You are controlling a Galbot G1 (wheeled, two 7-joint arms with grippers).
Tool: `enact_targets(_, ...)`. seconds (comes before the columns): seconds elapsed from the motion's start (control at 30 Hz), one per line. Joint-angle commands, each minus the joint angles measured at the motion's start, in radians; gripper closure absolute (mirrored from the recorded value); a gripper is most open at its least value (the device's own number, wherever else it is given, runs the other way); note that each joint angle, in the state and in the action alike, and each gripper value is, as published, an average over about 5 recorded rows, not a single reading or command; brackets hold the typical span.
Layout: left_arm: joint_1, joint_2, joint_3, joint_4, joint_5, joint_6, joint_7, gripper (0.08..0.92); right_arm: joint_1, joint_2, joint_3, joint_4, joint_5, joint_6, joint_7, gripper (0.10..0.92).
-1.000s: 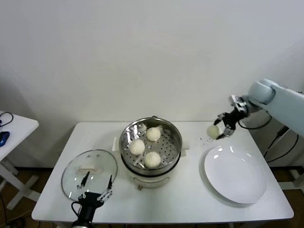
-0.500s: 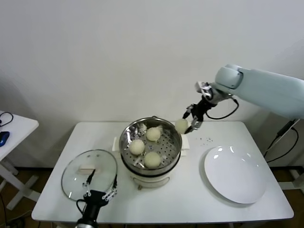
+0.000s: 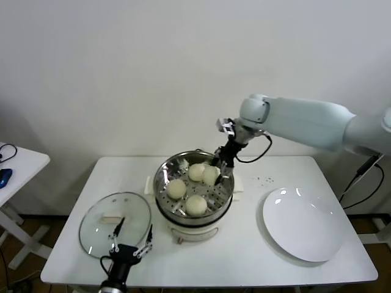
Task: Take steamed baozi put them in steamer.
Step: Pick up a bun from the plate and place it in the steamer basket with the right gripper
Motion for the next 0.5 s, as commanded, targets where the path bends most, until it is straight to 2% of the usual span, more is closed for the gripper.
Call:
enact_targets(0.03,-0.004,0.003,-0.004,0.005,-0.003,0.003,0.000,0.177,-0.074,0.107,-0.030,-0.129,-0.050,0.009,-0.010,0.312)
enact_targets(0.5,-0.015,0.005,0.002,0.014,0.001,0.008,0.001,0.177,-0.082,0.096,-0.033,-0.125,-0.099,0.017,-0.022,0.307)
